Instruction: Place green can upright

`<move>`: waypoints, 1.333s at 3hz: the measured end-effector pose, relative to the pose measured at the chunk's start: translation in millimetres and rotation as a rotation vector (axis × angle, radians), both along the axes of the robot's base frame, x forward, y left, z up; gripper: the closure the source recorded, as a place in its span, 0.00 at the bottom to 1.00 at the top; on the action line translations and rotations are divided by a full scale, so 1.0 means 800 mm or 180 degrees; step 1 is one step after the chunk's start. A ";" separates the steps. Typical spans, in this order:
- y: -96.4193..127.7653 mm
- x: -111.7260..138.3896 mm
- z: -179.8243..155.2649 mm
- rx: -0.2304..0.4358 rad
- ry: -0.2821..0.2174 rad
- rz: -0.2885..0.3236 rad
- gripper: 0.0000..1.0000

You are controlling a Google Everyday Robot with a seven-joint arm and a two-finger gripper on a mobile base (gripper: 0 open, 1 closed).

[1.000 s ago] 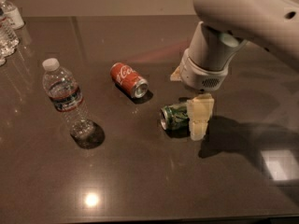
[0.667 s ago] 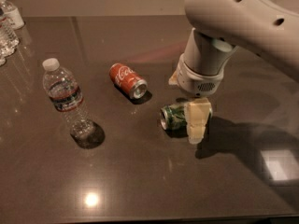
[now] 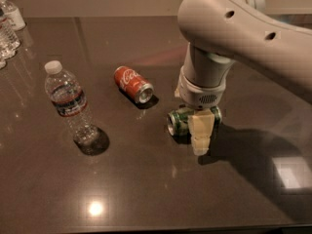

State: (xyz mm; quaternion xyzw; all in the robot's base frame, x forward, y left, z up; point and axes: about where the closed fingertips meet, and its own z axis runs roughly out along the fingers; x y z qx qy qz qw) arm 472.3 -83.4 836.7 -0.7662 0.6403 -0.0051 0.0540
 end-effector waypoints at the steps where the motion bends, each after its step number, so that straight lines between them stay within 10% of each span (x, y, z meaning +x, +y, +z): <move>1: 0.002 -0.002 -0.002 -0.0071 -0.0017 0.0005 0.21; 4: 0.004 0.014 0.035 0.0250 0.0047 -0.0112 0.92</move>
Offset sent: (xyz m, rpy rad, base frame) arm 0.0037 0.0047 0.0087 -0.0044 0.0062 -0.0143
